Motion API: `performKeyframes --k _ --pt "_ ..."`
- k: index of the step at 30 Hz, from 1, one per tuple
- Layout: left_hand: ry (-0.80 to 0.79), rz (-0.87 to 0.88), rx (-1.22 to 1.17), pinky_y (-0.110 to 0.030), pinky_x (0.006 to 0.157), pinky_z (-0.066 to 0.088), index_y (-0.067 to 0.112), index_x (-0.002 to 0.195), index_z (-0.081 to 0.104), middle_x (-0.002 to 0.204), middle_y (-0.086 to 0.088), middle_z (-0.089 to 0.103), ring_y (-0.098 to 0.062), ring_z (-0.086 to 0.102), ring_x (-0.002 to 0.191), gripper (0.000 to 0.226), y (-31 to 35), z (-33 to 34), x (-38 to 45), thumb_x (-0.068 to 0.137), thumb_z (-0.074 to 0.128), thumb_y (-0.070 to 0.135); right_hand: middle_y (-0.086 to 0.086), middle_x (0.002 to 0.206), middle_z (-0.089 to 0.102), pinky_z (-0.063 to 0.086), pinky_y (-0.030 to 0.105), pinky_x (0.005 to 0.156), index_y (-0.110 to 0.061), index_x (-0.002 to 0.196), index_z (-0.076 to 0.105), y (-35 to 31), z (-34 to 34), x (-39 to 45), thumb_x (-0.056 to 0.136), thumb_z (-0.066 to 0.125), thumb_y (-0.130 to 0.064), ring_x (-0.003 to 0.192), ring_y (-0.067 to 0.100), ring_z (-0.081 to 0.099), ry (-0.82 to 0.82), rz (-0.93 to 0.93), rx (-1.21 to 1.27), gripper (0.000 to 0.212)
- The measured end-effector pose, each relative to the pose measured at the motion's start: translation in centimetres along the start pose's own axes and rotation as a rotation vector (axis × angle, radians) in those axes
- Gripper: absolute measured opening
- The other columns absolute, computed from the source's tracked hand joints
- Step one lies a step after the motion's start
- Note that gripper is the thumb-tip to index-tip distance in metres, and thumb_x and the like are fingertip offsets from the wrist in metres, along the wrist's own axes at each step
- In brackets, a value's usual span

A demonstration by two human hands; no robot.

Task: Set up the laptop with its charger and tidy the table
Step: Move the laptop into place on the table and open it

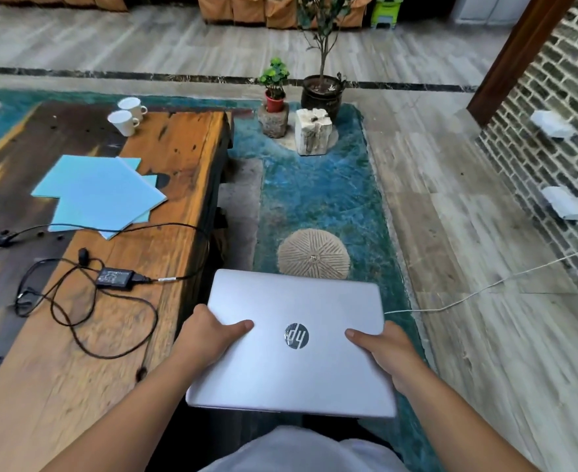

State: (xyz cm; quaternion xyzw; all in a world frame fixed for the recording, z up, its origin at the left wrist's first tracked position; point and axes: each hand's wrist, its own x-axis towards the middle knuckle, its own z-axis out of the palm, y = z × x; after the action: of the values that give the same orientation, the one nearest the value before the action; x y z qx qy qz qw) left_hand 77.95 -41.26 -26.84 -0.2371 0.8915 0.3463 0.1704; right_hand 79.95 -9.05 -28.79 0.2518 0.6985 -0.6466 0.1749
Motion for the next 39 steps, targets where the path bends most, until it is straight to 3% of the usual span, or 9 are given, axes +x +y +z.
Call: performKeyframes --k 3,8,12,16,18,23,28,34,39 --pt "0.025 -0.031 -0.050 -0.037 0.064 0.048 0.005 0.106 0.054 0.102 -0.009 0.065 -0.027 0.063 0.085 0.080 1.8 -0.1 2.3 0.060 0.081 0.063 0.010 0.100 0.076 0.056 0.051 0.089 -0.008 0.106 0.073 -3.0 0.0 4.6 0.075 0.083 -0.012 0.091 0.032 0.073 -0.057 0.000 -0.063 0.033" --pt "0.117 -0.128 -0.210 -0.044 0.083 0.053 0.012 0.114 0.056 0.108 -0.004 0.067 -0.025 0.064 0.093 0.071 3.5 -1.2 4.9 0.065 0.081 0.058 0.007 0.100 0.077 0.058 0.047 0.084 -0.009 0.109 0.072 -9.3 2.1 12.1 0.077 0.081 -0.010 0.090 0.029 0.074 -0.240 -0.041 -0.168 0.033" --pt "0.293 -0.209 -0.347 -0.031 0.066 0.043 0.029 0.107 0.047 0.099 0.005 0.061 -0.017 0.057 0.083 0.058 2.8 -2.1 4.7 0.068 0.082 0.053 0.004 0.097 0.078 0.059 0.048 0.083 -0.013 0.107 0.072 -13.8 6.4 16.9 0.076 0.083 -0.013 0.087 0.027 0.074 -0.427 -0.077 -0.328 0.033" --pt "0.463 -0.371 -0.426 -0.023 0.052 0.036 0.033 0.083 0.049 0.080 0.015 0.057 0.000 0.052 0.068 0.041 -0.2 -2.2 1.9 0.068 0.081 0.053 0.006 0.096 0.077 0.056 0.055 0.086 -0.012 0.102 0.073 -16.3 12.8 19.4 0.073 0.085 -0.016 0.087 0.031 0.074 -0.642 -0.104 -0.534 0.031" --pt "0.505 -0.444 -0.475 -0.023 0.054 0.040 0.034 0.089 0.055 0.085 0.012 0.062 -0.001 0.055 0.070 0.037 -1.9 -2.0 -0.1 0.070 0.080 0.053 0.005 0.094 0.078 0.057 0.054 0.084 -0.013 0.100 0.074 -16.7 16.4 19.5 0.070 0.086 -0.023 0.085 0.030 0.074 -0.751 -0.130 -0.645 0.034" --pt "0.629 -0.666 -0.598 -0.031 0.064 0.046 0.024 0.115 0.058 0.106 0.003 0.068 -0.018 0.064 0.085 0.057 -5.9 -1.2 -5.2 0.071 0.078 0.054 0.002 0.090 0.078 0.059 0.052 0.080 -0.014 0.096 0.075 -15.6 24.6 17.3 0.066 0.087 -0.028 0.081 0.025 0.075 -0.944 -0.206 -0.845 0.035" --pt "0.722 -0.846 -0.668 -0.031 0.061 0.047 0.014 0.102 0.066 0.100 -0.003 0.072 -0.020 0.065 0.079 0.048 -9.0 -0.6 -9.7 0.073 0.078 0.050 0.000 0.097 0.077 0.058 0.049 0.083 -0.018 0.103 0.073 -13.3 30.7 13.3 0.061 0.086 -0.034 0.086 0.025 0.073 -1.094 -0.234 -0.967 0.047" --pt "0.798 -0.924 -0.751 -0.035 0.069 0.052 0.016 0.102 0.066 0.097 0.000 0.071 -0.022 0.066 0.083 0.046 -12.3 -0.3 -13.8 0.073 0.079 0.049 0.000 0.099 0.076 0.058 0.045 0.084 -0.017 0.106 0.073 -10.6 35.2 8.8 0.071 0.087 -0.025 0.086 0.022 0.073 -1.199 -0.276 -1.037 0.039" --pt "0.864 -0.927 -0.765 -0.021 0.051 0.039 0.027 0.085 0.059 0.084 0.009 0.066 0.001 0.055 0.064 0.032 -15.4 -1.2 -15.6 0.072 0.081 0.046 -0.005 0.097 0.076 0.058 0.044 0.083 -0.021 0.103 0.072 -9.1 38.0 5.8 0.071 0.086 -0.022 0.085 0.019 0.073 -1.237 -0.304 -1.025 0.035"
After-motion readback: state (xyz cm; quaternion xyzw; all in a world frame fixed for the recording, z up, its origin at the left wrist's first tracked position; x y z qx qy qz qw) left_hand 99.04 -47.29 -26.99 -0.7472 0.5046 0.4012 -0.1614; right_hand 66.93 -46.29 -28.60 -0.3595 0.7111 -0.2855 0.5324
